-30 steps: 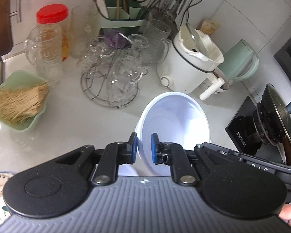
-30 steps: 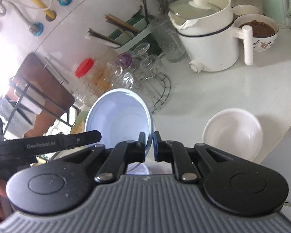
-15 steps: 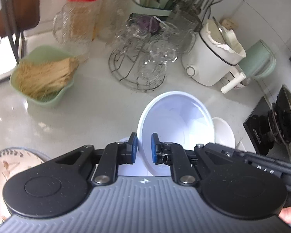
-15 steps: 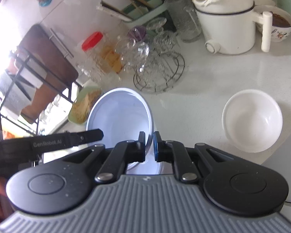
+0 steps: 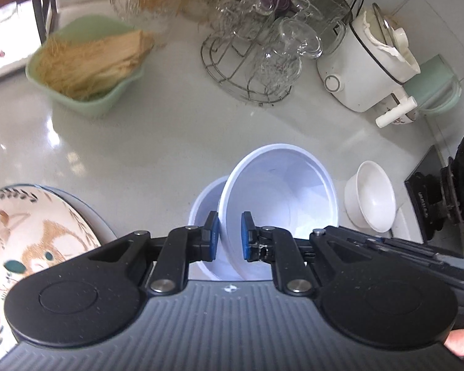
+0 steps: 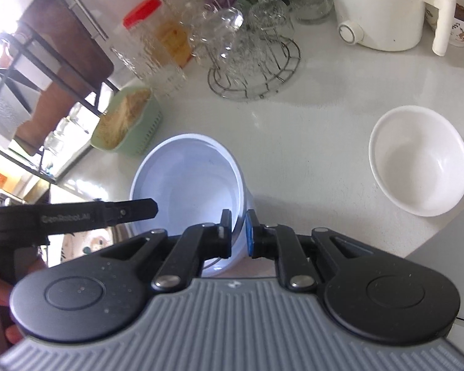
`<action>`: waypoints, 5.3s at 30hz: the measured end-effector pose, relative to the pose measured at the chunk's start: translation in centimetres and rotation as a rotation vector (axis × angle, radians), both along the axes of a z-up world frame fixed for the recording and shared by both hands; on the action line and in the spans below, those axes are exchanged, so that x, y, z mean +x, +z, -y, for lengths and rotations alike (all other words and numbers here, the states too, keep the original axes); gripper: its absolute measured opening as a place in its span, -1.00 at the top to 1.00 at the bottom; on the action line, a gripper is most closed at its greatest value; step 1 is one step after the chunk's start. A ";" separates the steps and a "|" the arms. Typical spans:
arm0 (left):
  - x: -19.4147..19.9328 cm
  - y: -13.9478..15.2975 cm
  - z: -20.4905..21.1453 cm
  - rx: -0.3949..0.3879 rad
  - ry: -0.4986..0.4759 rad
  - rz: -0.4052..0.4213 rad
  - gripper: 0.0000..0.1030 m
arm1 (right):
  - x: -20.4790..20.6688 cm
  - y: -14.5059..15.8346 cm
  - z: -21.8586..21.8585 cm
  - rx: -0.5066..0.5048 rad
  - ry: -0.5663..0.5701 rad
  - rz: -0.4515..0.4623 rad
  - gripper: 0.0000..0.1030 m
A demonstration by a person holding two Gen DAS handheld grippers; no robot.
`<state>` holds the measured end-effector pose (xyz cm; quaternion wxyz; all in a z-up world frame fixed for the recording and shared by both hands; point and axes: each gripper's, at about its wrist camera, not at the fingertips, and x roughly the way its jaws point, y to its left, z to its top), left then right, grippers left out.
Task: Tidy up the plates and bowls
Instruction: 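Lower the held blue bowl into the first light blue bowl, open both grippers, then withdraw both open grippers and move them toward the white bowl, then bring both grippers to the white bowl rim and close them, then lift the white bowl off the counter with both grippers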
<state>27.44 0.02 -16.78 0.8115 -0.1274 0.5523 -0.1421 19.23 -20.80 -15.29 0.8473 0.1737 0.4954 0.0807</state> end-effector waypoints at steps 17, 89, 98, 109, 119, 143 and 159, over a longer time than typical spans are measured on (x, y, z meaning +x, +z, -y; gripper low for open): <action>0.7 1.1 -0.4 0.064 -0.013 0.025 0.37 | -0.1 0.8 -0.1 -0.027 -0.028 0.041 0.75; 0.5 5.2 18.2 0.152 -0.162 0.244 -0.67 | -4.6 4.3 15.9 -0.234 -0.319 0.291 -0.73; 2.0 2.2 20.8 0.142 -0.169 0.192 -0.66 | -5.1 1.3 16.9 -0.218 -0.287 0.253 -0.72; 3.2 -1.3 22.8 0.173 -0.185 0.131 -0.64 | -4.8 -1.8 17.5 -0.209 -0.264 0.223 -0.54; 4.3 -3.2 24.0 0.155 -0.172 0.083 -0.29 | -4.0 -2.8 18.5 -0.103 -0.250 0.224 -0.38; 4.1 -6.4 24.1 0.110 -0.123 -0.030 0.65 | -1.2 -4.7 18.7 -0.127 -0.220 0.151 0.80; 3.5 -4.6 23.1 0.096 -0.089 -0.026 0.74 | -1.5 -3.7 19.2 -0.043 -0.246 0.148 0.83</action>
